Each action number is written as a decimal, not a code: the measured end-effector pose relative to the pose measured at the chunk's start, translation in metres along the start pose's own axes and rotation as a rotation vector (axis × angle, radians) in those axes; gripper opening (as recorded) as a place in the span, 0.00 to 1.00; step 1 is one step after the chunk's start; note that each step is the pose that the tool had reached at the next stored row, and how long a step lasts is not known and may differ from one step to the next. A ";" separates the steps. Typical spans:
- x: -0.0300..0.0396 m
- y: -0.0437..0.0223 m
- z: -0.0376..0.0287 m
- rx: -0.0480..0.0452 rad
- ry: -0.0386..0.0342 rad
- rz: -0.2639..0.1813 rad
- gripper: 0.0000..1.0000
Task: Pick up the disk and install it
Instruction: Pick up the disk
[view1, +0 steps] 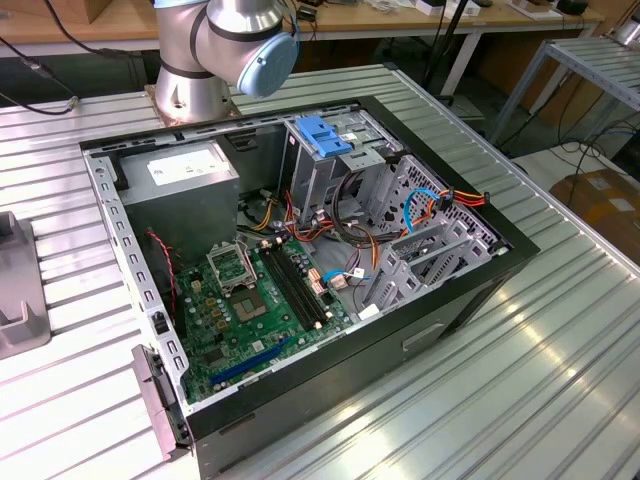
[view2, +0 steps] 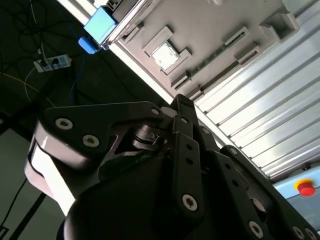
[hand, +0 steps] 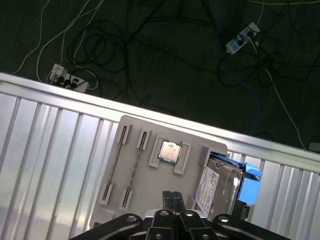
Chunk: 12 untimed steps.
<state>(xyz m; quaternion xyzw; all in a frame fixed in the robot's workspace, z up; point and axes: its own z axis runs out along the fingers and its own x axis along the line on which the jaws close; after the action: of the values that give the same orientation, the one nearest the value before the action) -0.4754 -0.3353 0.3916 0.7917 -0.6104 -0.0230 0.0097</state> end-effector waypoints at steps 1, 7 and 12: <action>0.0000 0.0000 0.0000 -0.0002 0.0005 -0.010 0.10; 0.0000 0.0000 0.0000 -0.0014 0.0026 -0.059 0.10; 0.0000 0.0000 0.0000 -0.0025 0.0045 -0.104 0.10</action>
<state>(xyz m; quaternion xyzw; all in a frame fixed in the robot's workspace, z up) -0.4754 -0.3353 0.3916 0.8223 -0.5685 -0.0224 0.0108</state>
